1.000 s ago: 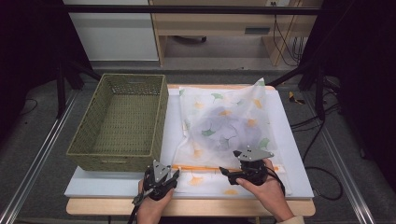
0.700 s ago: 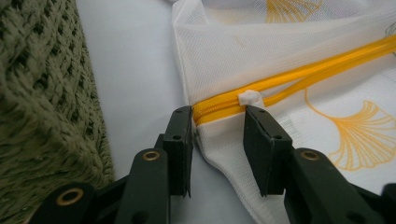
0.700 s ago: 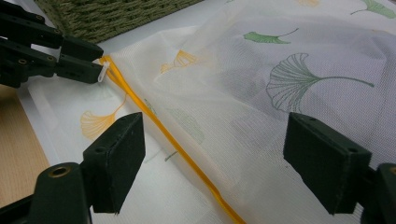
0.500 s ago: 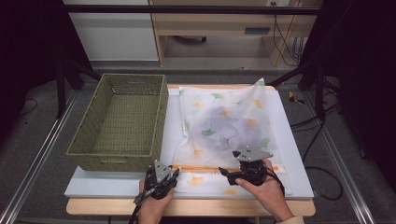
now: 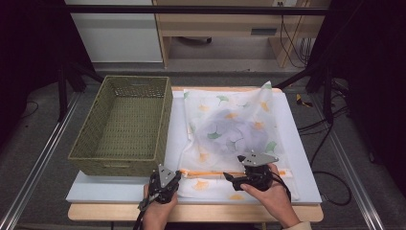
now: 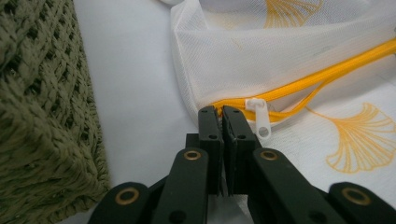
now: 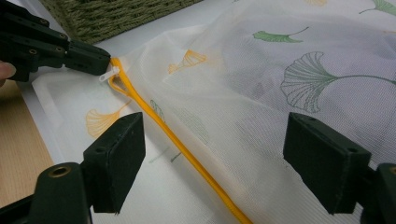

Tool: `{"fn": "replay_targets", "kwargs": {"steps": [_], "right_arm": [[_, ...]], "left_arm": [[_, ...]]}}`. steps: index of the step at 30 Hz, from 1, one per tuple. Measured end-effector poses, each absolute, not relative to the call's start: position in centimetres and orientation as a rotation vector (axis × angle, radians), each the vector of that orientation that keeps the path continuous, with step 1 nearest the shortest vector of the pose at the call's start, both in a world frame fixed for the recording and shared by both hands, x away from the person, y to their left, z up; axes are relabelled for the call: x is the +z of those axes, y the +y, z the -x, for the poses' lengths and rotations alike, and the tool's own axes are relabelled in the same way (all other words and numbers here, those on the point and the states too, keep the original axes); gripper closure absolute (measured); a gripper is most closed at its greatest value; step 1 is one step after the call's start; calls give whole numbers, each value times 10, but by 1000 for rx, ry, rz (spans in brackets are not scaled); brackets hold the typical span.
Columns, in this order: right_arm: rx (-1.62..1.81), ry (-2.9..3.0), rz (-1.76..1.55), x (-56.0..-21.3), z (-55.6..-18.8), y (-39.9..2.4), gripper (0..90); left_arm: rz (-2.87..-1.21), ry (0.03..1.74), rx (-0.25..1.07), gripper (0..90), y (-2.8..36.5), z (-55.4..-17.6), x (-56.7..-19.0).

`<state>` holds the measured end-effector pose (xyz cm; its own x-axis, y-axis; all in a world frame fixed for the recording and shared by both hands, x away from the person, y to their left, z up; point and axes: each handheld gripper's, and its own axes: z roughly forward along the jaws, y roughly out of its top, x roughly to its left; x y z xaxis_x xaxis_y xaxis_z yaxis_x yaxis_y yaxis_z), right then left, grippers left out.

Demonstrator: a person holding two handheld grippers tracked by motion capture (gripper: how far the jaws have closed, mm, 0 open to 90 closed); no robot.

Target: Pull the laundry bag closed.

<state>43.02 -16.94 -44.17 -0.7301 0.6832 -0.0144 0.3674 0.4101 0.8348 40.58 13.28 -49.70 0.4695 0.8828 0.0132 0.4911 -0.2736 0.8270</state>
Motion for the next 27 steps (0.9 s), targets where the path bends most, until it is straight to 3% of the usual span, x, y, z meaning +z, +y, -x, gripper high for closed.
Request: {"fn": "replay_targets", "kwargs": {"steps": [11,27], "right_arm": [[1236,2308,-888,-438,-427,-163,271],[1193,2353,-735,-420,-412,-106,531]], "left_arm": [[-1875,1134,653,875,133,-401,-485],[-1849,1074,693,877,126,-401,-453]]}}
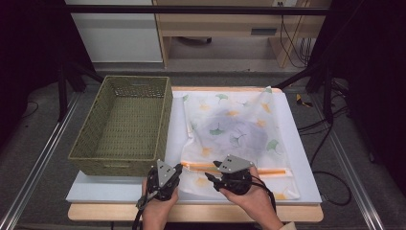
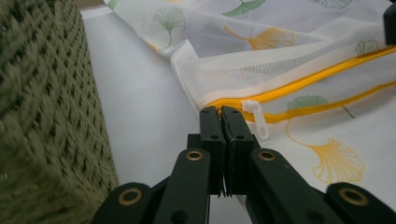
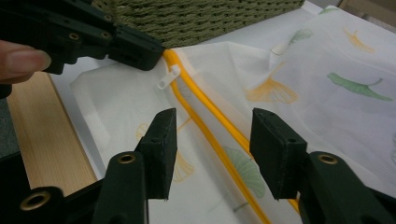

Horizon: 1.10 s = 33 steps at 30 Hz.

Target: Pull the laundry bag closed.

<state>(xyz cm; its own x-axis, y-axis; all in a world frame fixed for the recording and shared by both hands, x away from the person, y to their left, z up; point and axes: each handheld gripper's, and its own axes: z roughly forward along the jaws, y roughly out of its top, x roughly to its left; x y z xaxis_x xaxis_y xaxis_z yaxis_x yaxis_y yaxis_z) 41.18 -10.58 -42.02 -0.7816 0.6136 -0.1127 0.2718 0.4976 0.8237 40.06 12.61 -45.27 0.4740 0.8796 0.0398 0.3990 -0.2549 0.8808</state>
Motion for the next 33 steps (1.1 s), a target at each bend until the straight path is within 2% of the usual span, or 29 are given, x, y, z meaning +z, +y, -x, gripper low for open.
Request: {"fn": "replay_targets", "kwargs": {"steps": [3,12,16,24,33], "right_arm": [[1192,2367,-711,-416,-415,-99,560],[1206,2358,-723,-416,-427,-89,563],[1179,2379,-705,-423,-424,-84,635],[1176,2383,-701,-428,-424,-75,713],[1173,2405,-708,-435,-426,-71,733]], "left_arm": [[-1842,1082,684,877,123,-406,-449],[-1836,1088,698,877,120,-401,-452],[-1830,1089,693,877,122,-401,-454],[-1835,1078,703,877,120,-398,-453],[-1837,1069,704,877,119,-397,-453]]}}
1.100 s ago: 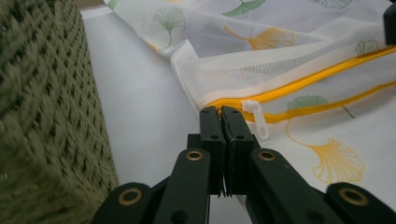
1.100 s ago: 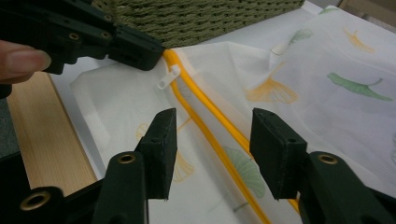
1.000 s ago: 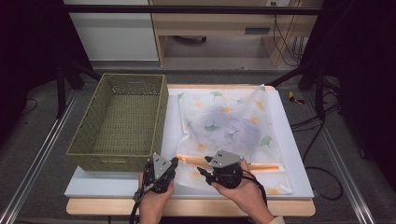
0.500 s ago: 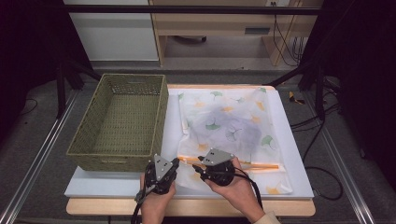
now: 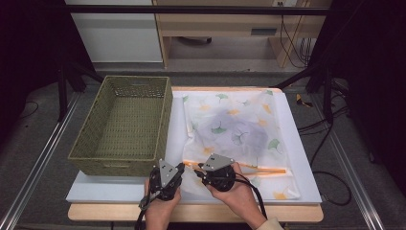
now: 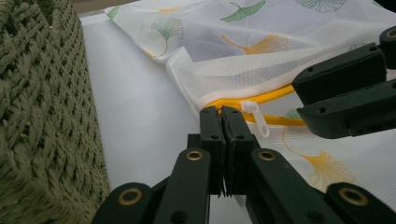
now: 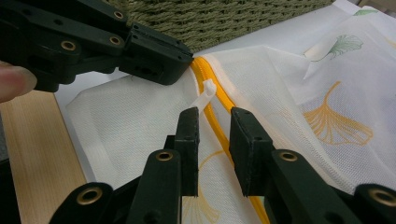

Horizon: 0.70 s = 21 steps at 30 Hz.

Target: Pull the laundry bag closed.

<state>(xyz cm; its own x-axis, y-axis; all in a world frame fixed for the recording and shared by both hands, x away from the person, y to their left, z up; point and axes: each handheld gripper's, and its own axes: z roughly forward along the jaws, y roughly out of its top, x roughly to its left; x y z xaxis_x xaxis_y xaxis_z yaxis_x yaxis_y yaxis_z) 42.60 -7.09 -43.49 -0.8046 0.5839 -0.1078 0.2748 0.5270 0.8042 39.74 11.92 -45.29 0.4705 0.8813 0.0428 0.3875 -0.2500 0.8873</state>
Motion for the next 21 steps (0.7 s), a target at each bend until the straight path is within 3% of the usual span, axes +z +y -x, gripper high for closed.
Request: {"fn": "replay_targets", "kwargs": {"steps": [21], "right_arm": [[1208,2429,-749,-441,-433,-67,705]], "left_arm": [[-1830,1062,696,876,119,-396,-451]]}}
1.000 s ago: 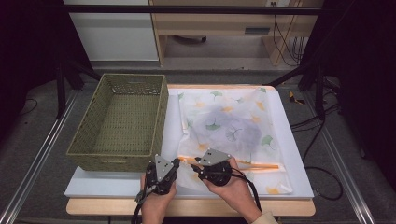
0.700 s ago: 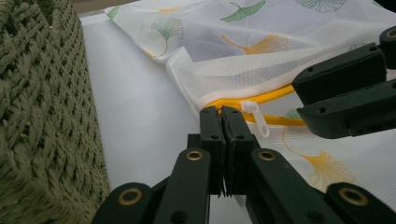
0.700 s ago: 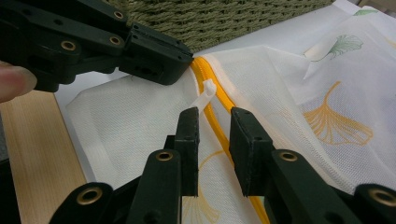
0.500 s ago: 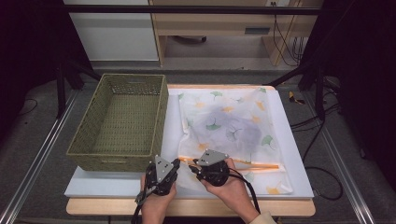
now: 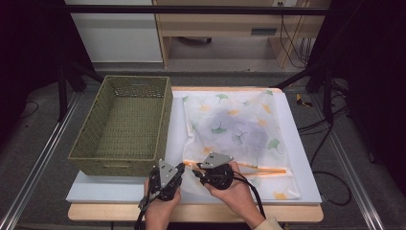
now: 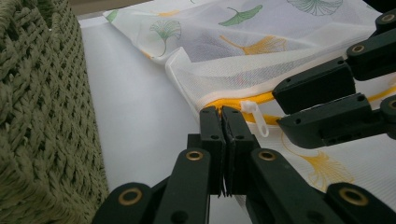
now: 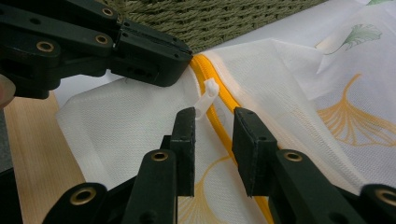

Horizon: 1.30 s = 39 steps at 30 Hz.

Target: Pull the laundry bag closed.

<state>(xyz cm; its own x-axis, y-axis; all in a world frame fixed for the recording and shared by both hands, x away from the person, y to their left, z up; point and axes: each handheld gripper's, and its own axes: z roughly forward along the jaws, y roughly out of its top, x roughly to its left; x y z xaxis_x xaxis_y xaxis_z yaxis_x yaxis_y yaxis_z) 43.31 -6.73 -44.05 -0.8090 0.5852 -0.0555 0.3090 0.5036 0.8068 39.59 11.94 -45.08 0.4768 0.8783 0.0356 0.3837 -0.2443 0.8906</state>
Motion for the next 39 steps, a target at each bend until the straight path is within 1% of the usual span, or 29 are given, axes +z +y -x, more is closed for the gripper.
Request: {"fn": "replay_targets", "kwargs": {"steps": [7,11,19,28,39], "right_arm": [[1211,2457,-758,-444,-436,-64,687],[1218,2470,-755,-445,-438,-62,715],[1219,2487,-767,-447,-443,-60,723],[1229,2482,-770,-448,-448,-58,800],[1228,2461,-776,-448,-449,-59,840]], "left_arm": [[-1827,1054,695,877,119,-395,-450],[-1825,1049,694,876,119,-395,-449],[-1822,1044,688,877,118,-394,-449],[-1821,1040,684,877,118,-393,-448],[-1818,1043,686,877,119,-393,-448]]}}
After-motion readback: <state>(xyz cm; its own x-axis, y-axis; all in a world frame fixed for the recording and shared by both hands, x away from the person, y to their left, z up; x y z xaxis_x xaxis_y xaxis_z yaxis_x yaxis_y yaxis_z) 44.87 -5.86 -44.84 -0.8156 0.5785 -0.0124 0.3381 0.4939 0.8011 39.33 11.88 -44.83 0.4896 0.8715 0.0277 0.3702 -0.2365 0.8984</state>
